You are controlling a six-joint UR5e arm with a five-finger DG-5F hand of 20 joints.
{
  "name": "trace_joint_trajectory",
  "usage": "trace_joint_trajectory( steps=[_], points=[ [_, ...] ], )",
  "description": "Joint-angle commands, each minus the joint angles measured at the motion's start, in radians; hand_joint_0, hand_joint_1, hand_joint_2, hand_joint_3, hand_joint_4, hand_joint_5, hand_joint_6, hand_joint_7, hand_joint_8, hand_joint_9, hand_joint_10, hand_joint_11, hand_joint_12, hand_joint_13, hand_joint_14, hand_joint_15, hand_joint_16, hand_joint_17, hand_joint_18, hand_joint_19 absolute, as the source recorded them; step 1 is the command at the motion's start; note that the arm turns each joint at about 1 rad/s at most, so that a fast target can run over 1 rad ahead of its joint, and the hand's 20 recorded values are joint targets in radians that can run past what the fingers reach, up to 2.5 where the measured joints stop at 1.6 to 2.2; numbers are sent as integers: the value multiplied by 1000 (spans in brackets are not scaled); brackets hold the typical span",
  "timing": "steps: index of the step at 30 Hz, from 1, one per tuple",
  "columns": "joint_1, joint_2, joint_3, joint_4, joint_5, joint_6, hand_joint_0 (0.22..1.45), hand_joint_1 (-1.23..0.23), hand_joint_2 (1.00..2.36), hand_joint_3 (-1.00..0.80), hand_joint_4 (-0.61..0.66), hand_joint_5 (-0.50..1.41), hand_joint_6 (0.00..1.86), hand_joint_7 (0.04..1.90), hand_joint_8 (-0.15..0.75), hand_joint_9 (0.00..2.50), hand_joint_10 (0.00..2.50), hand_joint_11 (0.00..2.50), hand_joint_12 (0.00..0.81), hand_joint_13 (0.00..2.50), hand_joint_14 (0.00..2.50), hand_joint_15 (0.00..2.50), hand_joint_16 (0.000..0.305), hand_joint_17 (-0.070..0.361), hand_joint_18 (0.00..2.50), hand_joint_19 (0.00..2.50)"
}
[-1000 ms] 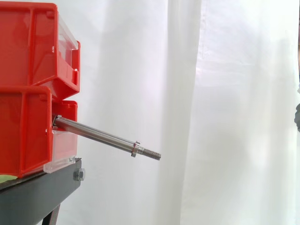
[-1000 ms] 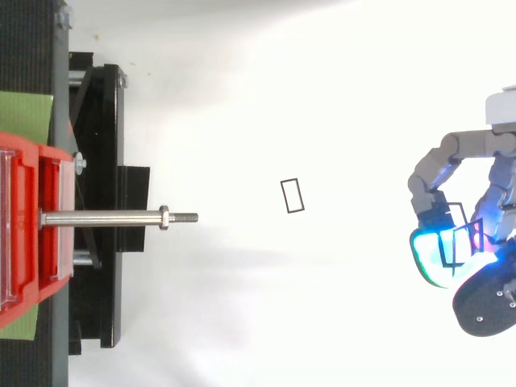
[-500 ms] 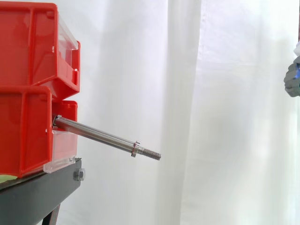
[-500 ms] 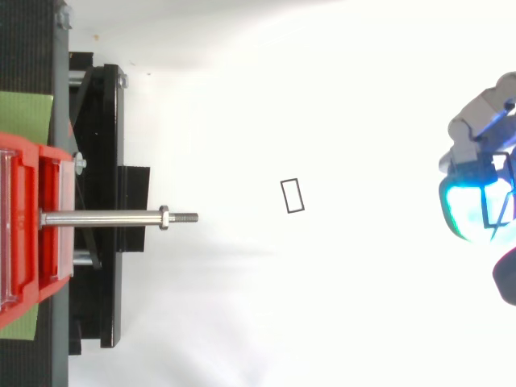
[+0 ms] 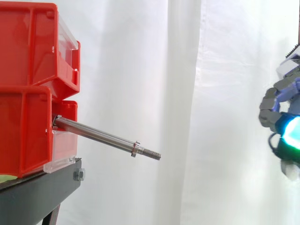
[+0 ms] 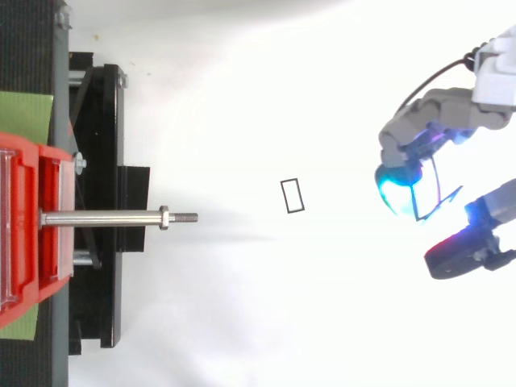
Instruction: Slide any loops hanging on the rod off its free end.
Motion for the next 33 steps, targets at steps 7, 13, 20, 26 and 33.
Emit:
trace_joint_trajectory(
  steps=[7, 13, 20, 26, 33],
  points=[
    [-3, 0, -13, 260, -66, -258, 664, -740, 1006, -439, -52, -202, 912, 1163, 283, 746, 8, 225, 311, 857, 5, 138, 45, 101, 906, 338],
    [-3, 0, -21, 312, -109, -470, 641, -679, 1004, -466, 4, -207, 913, 1137, 279, 762, 9, 245, 314, 867, 6, 151, 45, 102, 905, 351],
    [0, 0, -95, 395, -103, -347, 603, -541, 1000, -500, 81, -206, 914, 1047, 290, 794, 9, 258, 319, 868, 6, 164, 47, 105, 891, 371],
    [0, 0, -95, 401, -99, -152, 603, -471, 1000, -500, 97, -190, 890, 1082, 296, 818, 9, 268, 322, 872, 6, 163, 46, 104, 885, 377],
    [0, 0, -95, 385, -99, -134, 612, -564, 1010, -390, 91, -186, 894, 1089, 305, 836, 11, 282, 324, 878, 7, 165, 46, 105, 895, 378]
  ],
)
